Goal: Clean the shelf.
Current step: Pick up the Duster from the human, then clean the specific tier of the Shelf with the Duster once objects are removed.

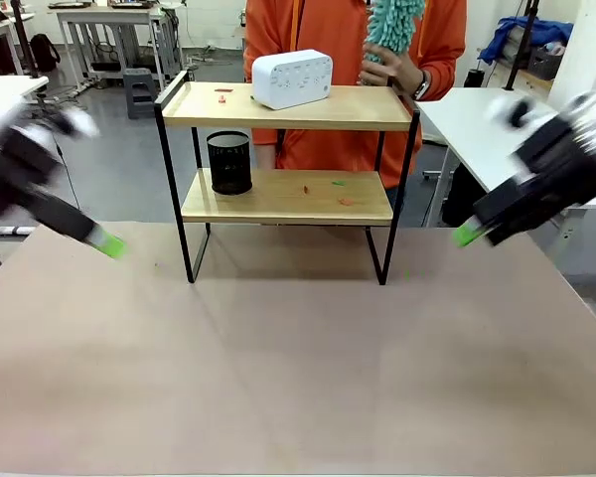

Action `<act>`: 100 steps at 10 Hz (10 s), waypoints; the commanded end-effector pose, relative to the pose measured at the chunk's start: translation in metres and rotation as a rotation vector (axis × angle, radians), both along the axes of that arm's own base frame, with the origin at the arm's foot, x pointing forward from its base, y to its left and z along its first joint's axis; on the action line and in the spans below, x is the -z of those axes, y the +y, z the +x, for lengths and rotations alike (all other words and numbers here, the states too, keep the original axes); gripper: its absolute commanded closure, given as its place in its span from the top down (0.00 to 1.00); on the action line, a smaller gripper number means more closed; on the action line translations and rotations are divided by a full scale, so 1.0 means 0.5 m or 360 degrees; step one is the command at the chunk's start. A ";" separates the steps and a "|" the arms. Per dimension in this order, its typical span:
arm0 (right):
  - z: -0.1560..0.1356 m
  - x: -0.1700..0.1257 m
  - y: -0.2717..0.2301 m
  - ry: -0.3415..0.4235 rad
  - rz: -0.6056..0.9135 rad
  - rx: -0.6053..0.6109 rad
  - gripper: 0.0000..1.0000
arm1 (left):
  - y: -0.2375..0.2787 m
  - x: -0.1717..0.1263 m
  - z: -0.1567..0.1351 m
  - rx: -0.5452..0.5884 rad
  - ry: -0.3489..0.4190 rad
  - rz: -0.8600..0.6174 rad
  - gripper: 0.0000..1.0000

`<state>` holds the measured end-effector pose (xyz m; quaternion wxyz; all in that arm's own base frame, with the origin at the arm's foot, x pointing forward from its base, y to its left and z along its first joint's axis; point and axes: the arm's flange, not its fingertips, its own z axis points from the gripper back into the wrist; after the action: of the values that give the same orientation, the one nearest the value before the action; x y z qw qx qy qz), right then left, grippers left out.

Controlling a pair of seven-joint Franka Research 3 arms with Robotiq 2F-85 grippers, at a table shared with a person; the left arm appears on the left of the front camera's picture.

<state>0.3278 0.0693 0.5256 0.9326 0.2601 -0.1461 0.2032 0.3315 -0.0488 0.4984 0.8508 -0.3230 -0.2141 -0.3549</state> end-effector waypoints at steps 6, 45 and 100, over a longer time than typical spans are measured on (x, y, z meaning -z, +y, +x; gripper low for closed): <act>-0.075 0.161 -0.477 0.0242 0.1106 0.1034 1.00 | 0.342 0.133 -0.012 -0.0831 0.0043 -0.1402 1.00; 0.271 -0.029 -0.314 0.0918 0.1102 0.0828 0.00 | 0.409 0.071 -0.007 -0.0865 0.0091 -0.1299 1.00; 0.075 0.094 0.264 -0.0374 -0.0430 0.0557 0.12 | 0.409 0.071 -0.007 -0.0865 0.0091 -0.1299 1.00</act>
<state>0.3615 0.1931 0.4793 0.9560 0.0920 -0.2596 0.1011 0.3284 0.1570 0.4598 0.7261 -0.5669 -0.3891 -0.0009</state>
